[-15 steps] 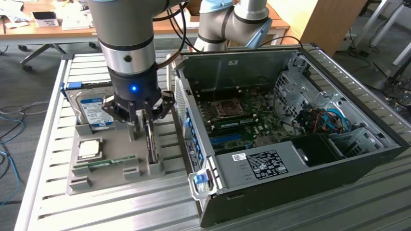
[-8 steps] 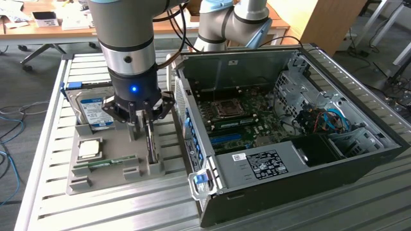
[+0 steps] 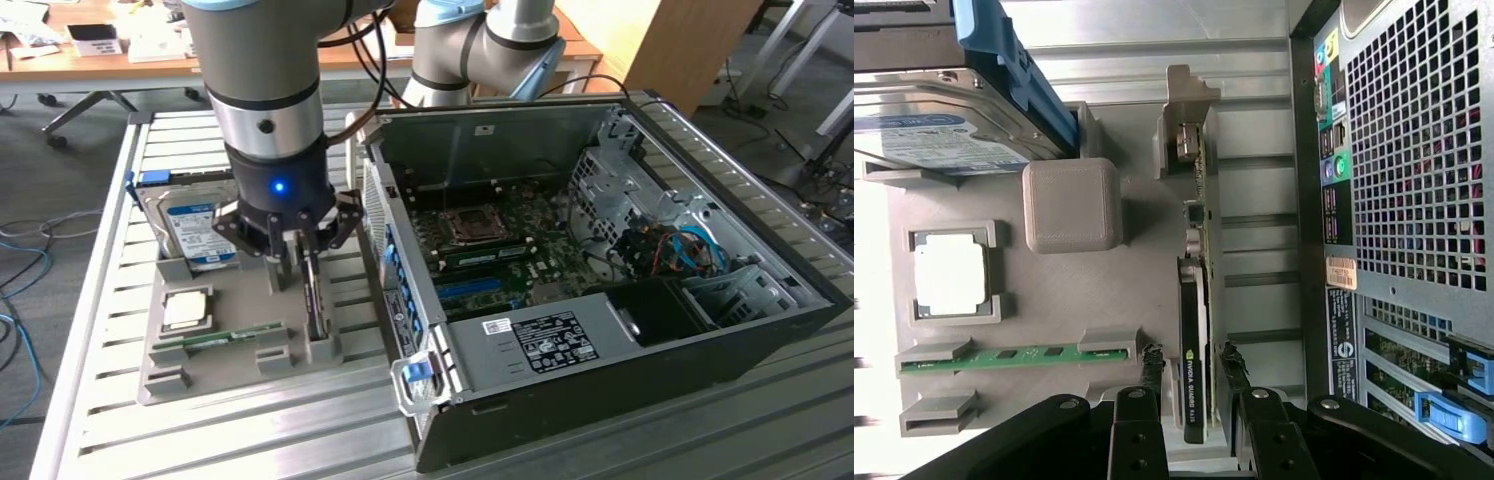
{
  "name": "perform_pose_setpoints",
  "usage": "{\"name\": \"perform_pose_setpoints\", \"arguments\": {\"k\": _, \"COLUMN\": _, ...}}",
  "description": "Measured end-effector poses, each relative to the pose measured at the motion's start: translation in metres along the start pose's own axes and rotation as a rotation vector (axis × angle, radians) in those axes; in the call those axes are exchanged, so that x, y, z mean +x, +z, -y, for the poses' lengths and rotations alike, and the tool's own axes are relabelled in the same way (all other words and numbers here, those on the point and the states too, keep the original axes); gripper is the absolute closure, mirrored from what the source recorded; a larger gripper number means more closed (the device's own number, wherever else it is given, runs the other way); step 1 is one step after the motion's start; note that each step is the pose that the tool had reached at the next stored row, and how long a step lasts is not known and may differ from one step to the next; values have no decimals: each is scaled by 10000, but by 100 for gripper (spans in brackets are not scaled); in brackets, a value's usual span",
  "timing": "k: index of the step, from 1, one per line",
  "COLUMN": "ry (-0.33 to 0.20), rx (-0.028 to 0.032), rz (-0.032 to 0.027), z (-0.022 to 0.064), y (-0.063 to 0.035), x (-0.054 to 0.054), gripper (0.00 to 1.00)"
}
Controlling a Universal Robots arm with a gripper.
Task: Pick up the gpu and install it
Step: 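Pick up the gpu and move the gpu toward the slot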
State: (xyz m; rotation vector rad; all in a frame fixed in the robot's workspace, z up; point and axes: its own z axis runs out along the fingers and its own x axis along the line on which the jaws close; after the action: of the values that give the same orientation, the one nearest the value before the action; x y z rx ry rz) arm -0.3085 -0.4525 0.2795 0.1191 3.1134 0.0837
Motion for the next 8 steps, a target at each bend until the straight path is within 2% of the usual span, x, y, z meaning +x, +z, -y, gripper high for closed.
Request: {"name": "perform_pose_setpoints", "arguments": {"k": 8, "ry": 0, "rx": 1, "rz": -1, "z": 1, "y": 8, "x": 0, "gripper": 64}}
